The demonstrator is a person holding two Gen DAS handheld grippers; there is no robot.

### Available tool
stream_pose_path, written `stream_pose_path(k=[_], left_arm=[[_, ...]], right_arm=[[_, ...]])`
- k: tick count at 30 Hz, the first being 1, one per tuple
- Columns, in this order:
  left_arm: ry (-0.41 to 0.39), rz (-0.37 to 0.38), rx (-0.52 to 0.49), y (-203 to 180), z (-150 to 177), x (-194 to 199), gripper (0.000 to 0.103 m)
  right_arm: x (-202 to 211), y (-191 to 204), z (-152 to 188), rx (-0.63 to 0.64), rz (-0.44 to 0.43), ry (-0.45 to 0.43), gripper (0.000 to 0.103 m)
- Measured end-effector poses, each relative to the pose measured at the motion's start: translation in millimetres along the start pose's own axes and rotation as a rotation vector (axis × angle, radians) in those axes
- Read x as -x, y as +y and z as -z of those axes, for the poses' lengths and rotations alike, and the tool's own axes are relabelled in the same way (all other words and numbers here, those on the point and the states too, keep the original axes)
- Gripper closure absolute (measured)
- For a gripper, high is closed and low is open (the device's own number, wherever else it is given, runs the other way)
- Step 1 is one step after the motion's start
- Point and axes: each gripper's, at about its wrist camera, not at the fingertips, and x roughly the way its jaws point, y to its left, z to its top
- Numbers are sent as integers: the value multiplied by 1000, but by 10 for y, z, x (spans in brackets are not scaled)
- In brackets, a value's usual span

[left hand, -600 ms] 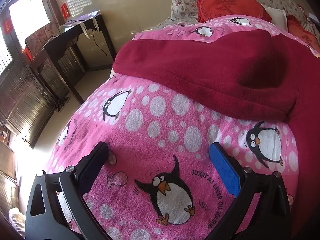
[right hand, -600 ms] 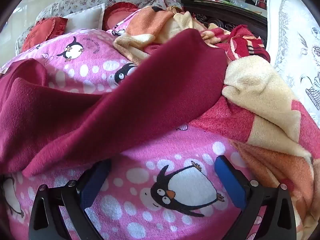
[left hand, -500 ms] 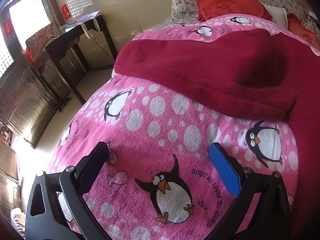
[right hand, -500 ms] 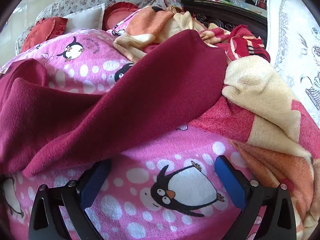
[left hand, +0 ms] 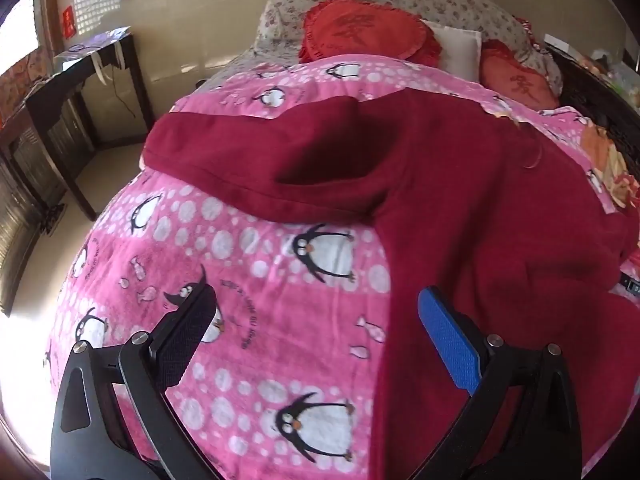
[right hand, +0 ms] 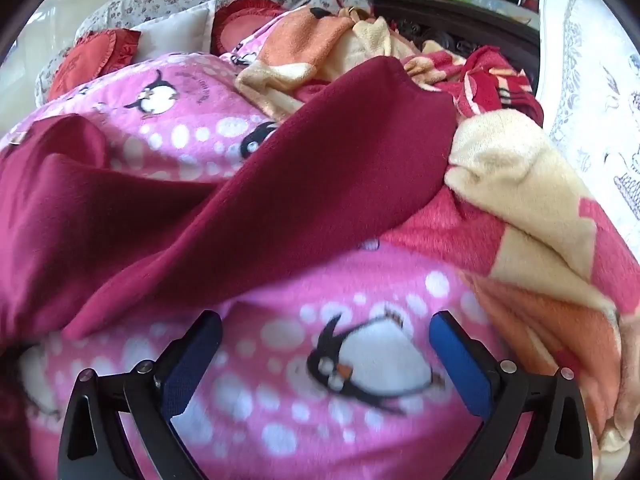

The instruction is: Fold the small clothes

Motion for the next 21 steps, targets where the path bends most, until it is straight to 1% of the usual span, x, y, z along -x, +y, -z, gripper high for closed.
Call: stream_pose_path(k=[2,4,8,11,13,17,21], left_arm=[[-5,28,-17,-115,13,65,1],[-13,46,-39,-238,43,114,1],[-20,55,-55,-413,29,128,1],[-23,57,-44,-488,14,143,1],[-30,63,-36,-522,4,177,1],[-38,58,-46,-578,-14,222,1],[-53,43,-61,-578,-15,262,1]], right_arm=[[222,-5,81,-17,-47,18,0],[524,19,154,-12,-92,8,0],[1224,212,267,48,-142,-81,0],[1548,493,295,93,-214,-118,0],[1677,721,320,120,-232,-139,0],[1740,1189,336,172,-261,-158,0],[1711,1547,297,220,-299,-131,0]])
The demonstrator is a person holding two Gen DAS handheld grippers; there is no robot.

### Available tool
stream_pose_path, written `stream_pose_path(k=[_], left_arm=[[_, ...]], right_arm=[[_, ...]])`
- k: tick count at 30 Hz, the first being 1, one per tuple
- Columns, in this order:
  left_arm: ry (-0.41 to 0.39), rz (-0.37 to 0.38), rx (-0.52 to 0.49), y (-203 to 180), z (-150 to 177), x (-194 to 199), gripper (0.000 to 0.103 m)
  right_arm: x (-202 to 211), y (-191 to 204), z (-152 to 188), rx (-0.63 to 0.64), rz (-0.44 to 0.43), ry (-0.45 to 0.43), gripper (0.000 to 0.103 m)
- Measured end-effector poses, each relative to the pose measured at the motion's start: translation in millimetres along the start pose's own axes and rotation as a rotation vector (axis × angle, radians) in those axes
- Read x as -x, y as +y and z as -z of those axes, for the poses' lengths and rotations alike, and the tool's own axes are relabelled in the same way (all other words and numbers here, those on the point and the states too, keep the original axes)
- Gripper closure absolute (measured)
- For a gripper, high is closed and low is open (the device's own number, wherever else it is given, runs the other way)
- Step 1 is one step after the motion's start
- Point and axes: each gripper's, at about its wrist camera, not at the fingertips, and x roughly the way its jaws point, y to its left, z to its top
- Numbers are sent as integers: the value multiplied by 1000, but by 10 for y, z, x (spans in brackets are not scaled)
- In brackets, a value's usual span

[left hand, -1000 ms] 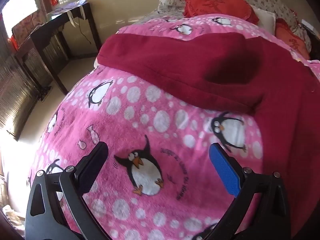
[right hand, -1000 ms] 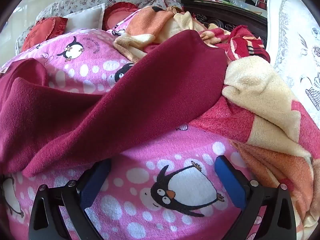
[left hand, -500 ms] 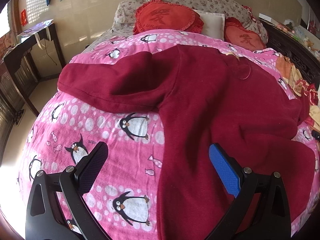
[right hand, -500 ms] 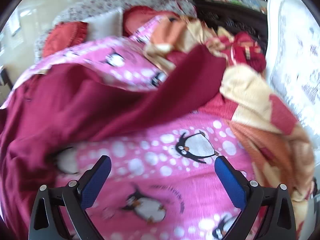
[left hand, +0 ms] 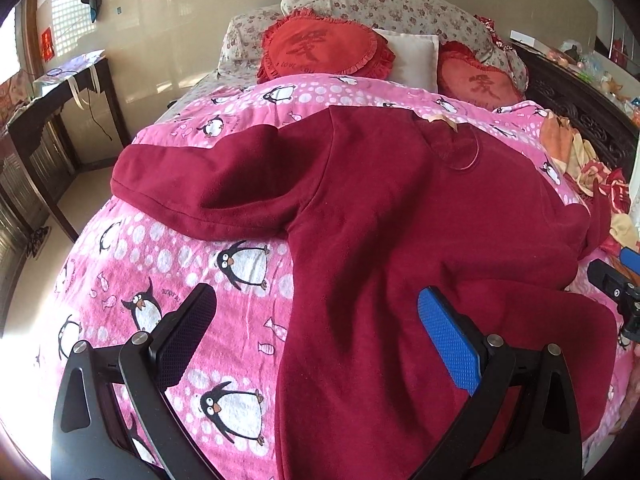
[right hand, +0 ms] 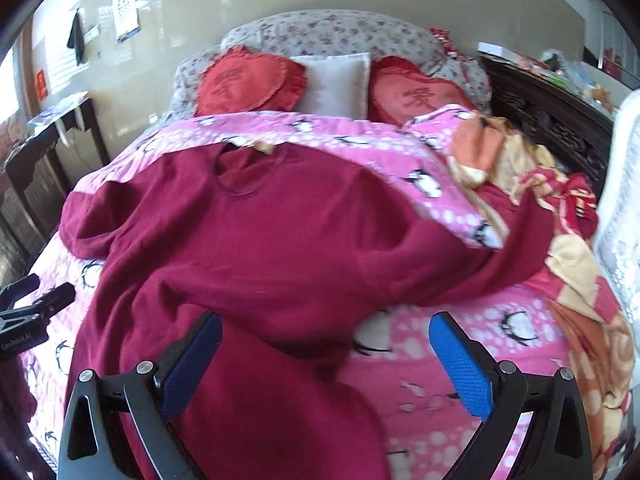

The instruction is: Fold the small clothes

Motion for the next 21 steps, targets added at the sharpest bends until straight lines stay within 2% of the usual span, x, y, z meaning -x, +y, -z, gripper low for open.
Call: stream_pose_path(k=[6,12,14,17,21], left_arm=[[11,-3,10,31,3,-16,1],[11,-11,15,55,18,-8,1],[13,-12,22,87,23,-17,1],[34,-1,45,155,28,-54,1],[44,-2,74,259,23,-77,1]], right_arm=[[-10,425,-122,43,-55,-33,0],[-76,555,-146,-19,-151,-32,0],[-127,560,-151,-52,-178,-2,0],[-241,630,-180,-72,-189,67,0],[-245,716,-182,-23,-154,52,0]])
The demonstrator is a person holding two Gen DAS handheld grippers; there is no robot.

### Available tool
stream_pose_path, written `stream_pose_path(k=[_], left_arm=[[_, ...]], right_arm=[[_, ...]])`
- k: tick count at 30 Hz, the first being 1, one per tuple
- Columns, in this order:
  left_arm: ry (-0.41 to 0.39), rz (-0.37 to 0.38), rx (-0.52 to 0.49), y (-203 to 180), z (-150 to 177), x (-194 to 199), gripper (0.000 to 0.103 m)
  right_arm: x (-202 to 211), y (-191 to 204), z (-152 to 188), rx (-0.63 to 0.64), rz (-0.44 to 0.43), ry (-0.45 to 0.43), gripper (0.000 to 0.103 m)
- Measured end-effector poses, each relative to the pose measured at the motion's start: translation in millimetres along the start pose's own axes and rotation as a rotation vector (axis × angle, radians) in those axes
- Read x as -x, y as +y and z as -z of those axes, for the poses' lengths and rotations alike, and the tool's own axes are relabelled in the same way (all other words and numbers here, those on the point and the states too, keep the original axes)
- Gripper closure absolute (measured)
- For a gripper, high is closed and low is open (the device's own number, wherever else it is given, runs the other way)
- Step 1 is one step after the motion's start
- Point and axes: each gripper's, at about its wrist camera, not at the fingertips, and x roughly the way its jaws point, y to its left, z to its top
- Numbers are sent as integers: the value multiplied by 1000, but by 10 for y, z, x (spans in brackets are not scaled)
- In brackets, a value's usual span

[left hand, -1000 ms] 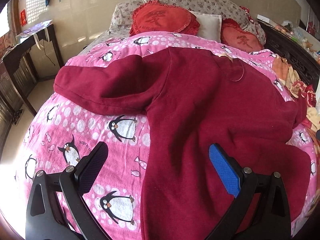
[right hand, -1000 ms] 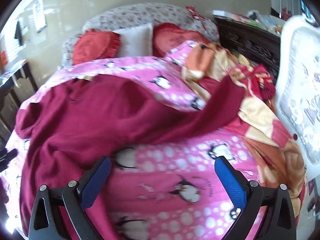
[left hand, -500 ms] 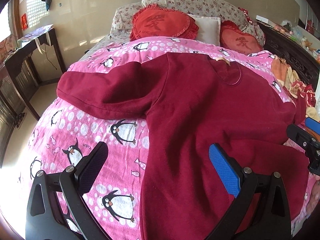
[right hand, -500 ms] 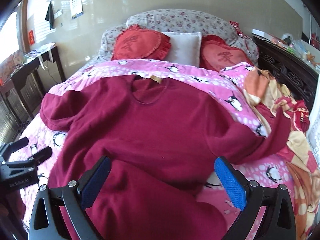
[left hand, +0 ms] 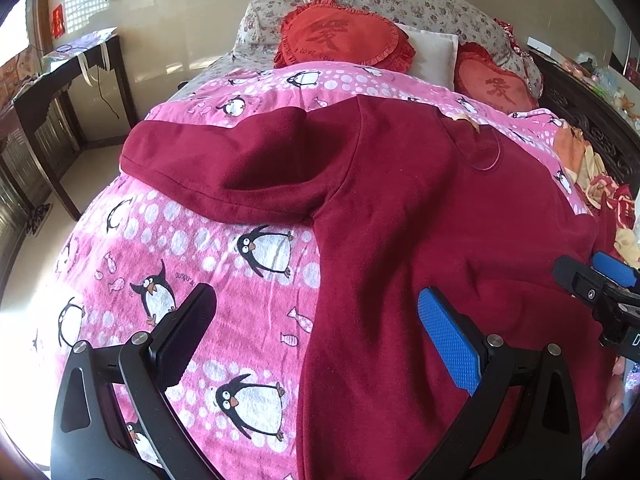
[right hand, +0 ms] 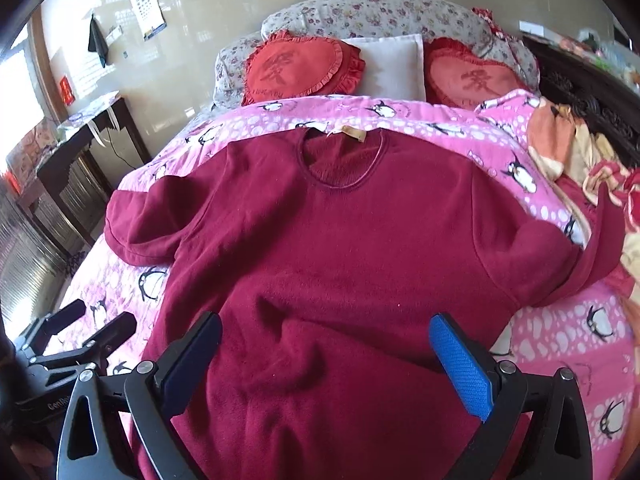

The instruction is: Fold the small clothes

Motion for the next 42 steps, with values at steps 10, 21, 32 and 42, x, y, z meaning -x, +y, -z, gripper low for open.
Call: stream_pose_path(k=[10,21,32,42], left_arm=[[29,-25,34,154,-61,-172,1],[45,-30,40,170,-160,-350,1],[56,-41,50,212,-233,-492,1],[71,-48,64,275,-302,-642,1]], right_arm=[[-135,179,-90,57,67,-12,0],[-309,166,-134,60,84,0,0],[-463,168,-174,17,85,10,0],[-632,275,-229,36,74,25,0]])
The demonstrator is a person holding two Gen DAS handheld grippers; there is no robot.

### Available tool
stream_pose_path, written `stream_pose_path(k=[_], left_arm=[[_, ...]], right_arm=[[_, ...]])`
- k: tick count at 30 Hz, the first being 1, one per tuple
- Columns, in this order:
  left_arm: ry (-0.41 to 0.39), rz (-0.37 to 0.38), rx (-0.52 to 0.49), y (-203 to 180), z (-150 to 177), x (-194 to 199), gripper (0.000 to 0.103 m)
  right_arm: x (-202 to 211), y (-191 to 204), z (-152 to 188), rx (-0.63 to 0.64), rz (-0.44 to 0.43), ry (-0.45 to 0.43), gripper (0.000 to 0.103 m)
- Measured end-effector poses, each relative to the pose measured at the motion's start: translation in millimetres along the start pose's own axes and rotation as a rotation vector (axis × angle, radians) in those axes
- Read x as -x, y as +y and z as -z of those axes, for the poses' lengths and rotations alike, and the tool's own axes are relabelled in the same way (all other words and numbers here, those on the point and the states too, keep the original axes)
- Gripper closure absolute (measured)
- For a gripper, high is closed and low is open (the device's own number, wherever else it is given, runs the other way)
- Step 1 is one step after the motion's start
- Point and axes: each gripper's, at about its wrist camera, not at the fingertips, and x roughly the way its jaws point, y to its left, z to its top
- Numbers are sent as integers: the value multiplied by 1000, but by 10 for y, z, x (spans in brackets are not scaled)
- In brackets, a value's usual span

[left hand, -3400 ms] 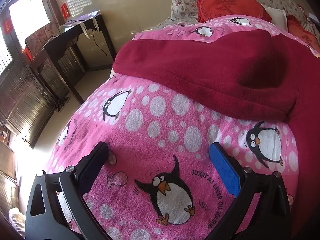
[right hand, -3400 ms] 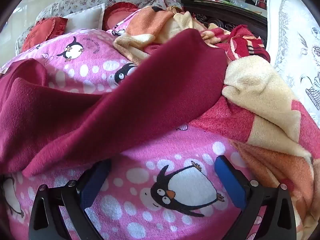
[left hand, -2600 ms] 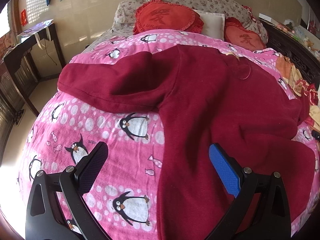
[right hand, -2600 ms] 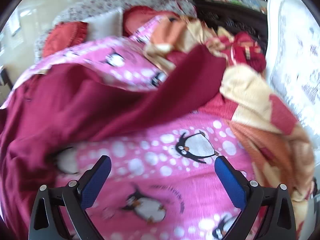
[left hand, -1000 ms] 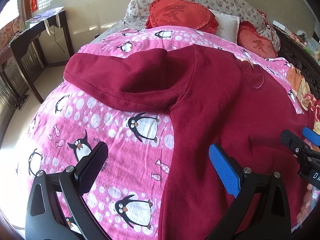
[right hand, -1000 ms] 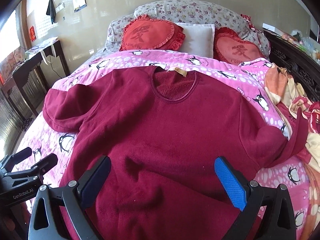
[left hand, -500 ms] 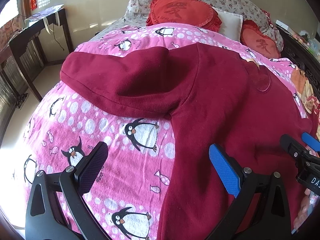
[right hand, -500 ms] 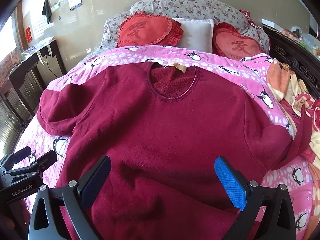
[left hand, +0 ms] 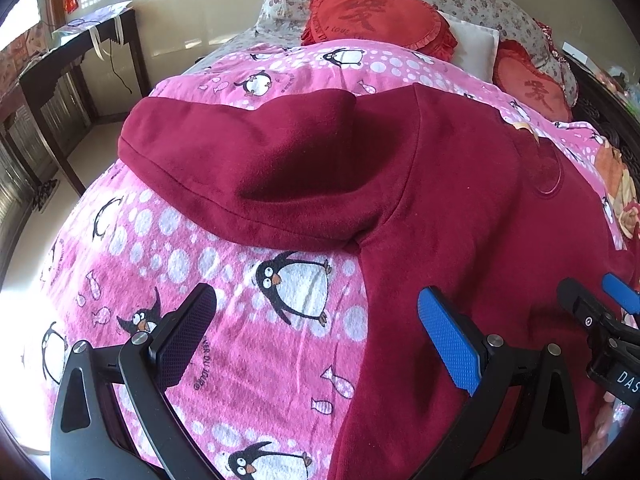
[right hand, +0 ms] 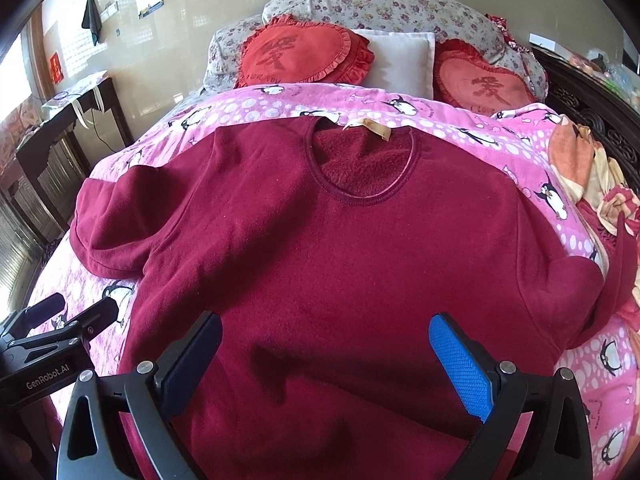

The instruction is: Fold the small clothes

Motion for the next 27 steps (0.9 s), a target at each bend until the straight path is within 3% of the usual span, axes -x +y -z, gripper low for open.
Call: stream_pose_path(k=[27], left_arm=[[34,-16,51,360,-133,-202,1]], right_arm=[[-264,166,-81,12,-17,41,0]])
